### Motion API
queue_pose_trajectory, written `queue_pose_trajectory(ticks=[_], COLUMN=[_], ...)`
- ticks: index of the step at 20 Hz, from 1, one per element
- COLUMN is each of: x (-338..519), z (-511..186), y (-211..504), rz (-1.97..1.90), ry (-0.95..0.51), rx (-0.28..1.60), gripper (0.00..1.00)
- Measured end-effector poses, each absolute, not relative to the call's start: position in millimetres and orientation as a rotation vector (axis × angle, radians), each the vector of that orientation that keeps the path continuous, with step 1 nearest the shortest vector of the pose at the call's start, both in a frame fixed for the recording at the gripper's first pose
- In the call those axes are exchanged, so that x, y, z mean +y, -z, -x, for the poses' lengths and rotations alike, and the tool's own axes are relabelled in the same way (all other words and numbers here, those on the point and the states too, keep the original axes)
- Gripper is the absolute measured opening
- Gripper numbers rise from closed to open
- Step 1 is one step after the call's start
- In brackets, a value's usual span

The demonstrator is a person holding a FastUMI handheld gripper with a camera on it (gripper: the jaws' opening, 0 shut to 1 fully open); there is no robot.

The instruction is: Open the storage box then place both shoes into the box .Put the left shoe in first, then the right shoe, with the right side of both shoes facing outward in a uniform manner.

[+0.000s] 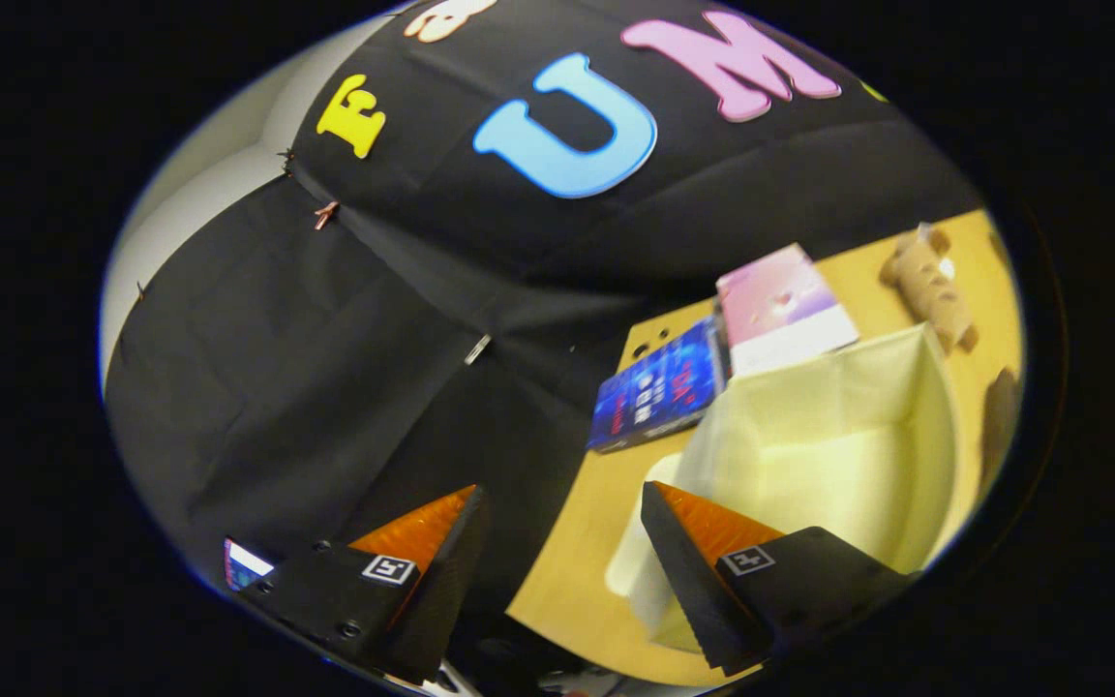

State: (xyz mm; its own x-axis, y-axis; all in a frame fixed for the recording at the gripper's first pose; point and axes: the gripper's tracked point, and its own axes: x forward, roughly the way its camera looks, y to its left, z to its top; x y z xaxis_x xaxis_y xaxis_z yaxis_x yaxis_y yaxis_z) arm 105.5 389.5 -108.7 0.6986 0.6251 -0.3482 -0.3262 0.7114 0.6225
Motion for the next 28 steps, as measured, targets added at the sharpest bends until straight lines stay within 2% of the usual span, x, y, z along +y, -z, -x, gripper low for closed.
queue_pose_trajectory(ticks=[5,8,11,16,22,24,26,27,28], x=[219,124,58,11,0,5,8,6,2], z=[-116,-115,-102,-81,-102,-112,-118,-121,-123], y=[124,155,195,263,331,344,357,362,367], rz=[-0.390,-0.300,-0.233,-0.121,0.029,-0.027,-0.071,-0.065,-0.054], ry=[-0.315,-0.153,-0.058,-0.035,-0.108,-0.117,-0.115,-0.110,-0.093], rx=[0.471,0.477,0.546,0.684,0.791,0.811,0.844,0.854,0.861], gripper=[0.98,0.98,0.98,0.98,0.99,0.96,0.86,0.76,0.71])
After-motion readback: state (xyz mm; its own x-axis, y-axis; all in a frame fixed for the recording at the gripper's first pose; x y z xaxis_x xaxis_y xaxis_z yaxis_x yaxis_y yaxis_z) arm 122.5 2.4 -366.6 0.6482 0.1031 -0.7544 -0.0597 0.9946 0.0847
